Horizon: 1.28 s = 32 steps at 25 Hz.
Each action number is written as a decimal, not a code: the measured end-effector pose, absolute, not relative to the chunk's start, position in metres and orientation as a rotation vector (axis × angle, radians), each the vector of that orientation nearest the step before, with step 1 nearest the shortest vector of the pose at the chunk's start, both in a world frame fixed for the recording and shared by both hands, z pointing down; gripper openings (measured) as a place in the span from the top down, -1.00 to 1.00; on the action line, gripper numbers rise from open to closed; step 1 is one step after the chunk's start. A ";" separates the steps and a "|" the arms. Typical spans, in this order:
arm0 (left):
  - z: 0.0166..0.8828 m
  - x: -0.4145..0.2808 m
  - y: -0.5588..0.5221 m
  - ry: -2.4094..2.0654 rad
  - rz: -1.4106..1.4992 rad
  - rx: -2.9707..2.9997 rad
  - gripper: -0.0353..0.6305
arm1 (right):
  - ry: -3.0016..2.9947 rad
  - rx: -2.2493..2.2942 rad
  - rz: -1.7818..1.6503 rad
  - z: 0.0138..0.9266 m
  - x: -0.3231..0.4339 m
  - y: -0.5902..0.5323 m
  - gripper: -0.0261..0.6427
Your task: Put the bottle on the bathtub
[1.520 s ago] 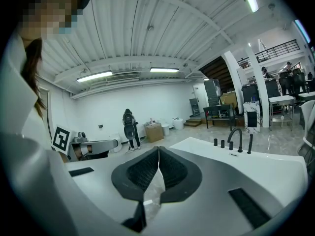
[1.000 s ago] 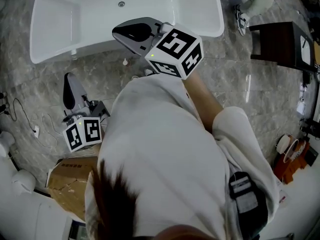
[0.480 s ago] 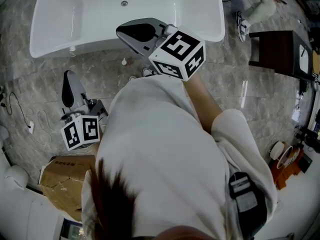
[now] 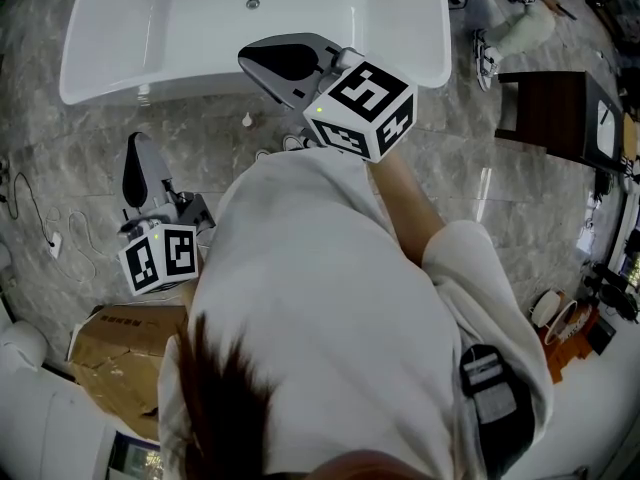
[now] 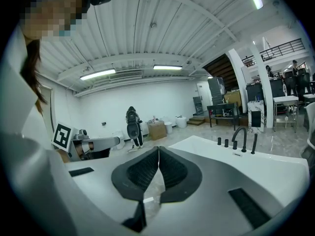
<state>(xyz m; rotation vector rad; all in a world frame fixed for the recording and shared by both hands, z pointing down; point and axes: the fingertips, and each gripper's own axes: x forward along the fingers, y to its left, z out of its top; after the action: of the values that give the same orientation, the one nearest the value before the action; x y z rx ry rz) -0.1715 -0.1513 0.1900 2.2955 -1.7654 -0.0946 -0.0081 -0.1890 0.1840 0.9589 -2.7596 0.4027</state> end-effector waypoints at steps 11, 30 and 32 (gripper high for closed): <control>0.192 -0.176 -0.147 -1.789 -0.093 2.272 0.85 | -2.742 1.023 0.388 0.185 0.000 -0.190 0.88; 0.192 -0.174 -0.146 -1.790 -0.099 2.270 0.85 | -2.746 1.030 0.355 0.182 0.004 -0.188 0.88; 0.192 -0.175 -0.146 -1.792 -0.100 2.267 0.85 | -2.747 1.026 0.352 0.182 0.003 -0.188 0.88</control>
<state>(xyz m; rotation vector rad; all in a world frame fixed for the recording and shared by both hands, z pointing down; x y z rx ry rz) -0.1749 -0.1458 0.1924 2.2672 -1.7923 -0.0999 0.0030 -0.1882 0.1821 1.0261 -2.7468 0.3521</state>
